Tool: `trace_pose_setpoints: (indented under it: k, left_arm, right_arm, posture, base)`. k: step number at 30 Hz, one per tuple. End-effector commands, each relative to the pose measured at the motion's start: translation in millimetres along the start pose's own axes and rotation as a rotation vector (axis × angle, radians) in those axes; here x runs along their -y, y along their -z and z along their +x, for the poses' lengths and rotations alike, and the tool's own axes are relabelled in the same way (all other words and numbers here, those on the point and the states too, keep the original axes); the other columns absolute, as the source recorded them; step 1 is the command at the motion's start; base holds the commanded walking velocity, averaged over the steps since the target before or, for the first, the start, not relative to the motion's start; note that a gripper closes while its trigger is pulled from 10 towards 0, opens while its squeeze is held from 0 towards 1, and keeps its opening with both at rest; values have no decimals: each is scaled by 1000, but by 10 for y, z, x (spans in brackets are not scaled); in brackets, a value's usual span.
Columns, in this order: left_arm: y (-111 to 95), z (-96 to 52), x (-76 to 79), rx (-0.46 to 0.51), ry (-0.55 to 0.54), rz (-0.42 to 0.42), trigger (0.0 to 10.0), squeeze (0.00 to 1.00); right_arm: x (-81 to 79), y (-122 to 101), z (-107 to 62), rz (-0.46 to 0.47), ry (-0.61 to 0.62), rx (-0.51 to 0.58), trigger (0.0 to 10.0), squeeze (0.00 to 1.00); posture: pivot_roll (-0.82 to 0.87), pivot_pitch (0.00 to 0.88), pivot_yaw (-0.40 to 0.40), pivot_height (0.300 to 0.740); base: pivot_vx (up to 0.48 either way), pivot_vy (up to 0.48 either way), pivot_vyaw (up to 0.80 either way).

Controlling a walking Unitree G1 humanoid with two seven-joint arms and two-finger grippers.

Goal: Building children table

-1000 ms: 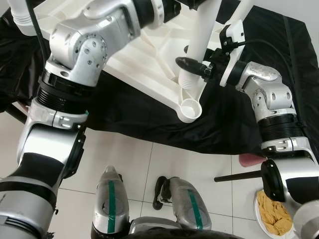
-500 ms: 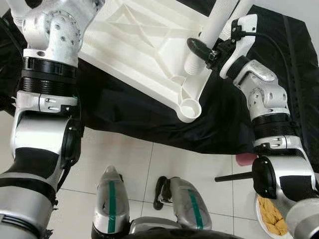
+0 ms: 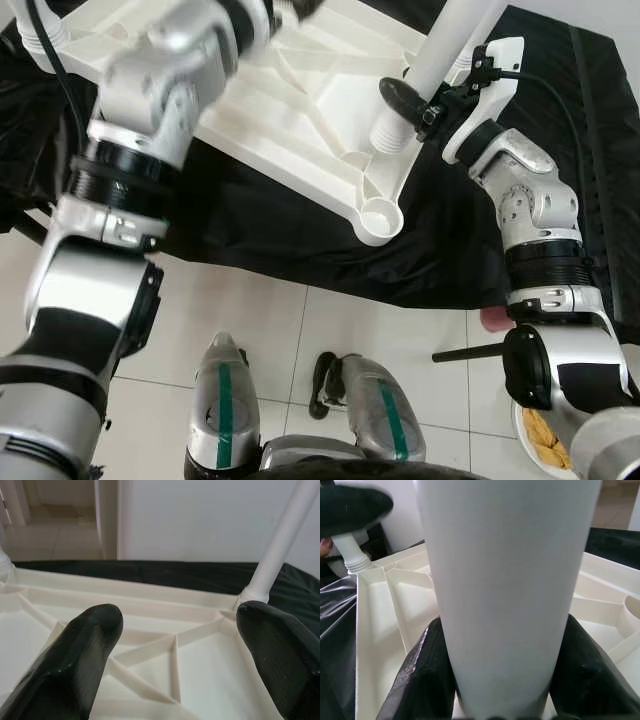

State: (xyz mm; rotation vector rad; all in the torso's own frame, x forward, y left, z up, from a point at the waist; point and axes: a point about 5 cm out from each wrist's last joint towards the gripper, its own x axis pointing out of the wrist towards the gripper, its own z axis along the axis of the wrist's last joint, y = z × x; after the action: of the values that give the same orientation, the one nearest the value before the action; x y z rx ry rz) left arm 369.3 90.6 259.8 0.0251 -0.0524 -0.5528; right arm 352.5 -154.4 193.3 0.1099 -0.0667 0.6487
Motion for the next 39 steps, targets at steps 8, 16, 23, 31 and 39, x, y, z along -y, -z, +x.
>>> trace_pose_setpoints:
  k: [8, 16, 23, 31, 39]
  left_arm:
    - [569, -416, 408, -83, 429, 190, 10000, 0]
    - [900, -598, 460, -187, 554, 260, 10000, 0]
    - [1009, -689, 473, -244, 655, 346, 10000, 0]
    - [1067, -651, 446, -261, 689, 409, 10000, 0]
    - [1234, -621, 447, -327, 707, 543, 10000, 0]
  right_arm:
    - [64, -7, -110, 24, 110, 54, 10000, 0]
    - [91, 60, -158, 37, 155, 55, 10000, 0]
    - [111, 90, -212, 43, 178, 53, 10000, 0]
    - [176, 100, -277, 37, 210, 52, 10000, 0]
    - [162, 126, -289, 41, 220, 54, 10000, 0]
  posture:
    - [83, 99, -81, 740]
    - [92, 83, -79, 740]
    - [92, 74, -75, 740]
    - [93, 67, -73, 740]
    - [87, 54, -64, 740]
  base:
    - [0, 0, 0]
    - [0, 0, 0]
    - [0, 0, 0]
    - [0, 0, 0]
    - [0, 0, 0]
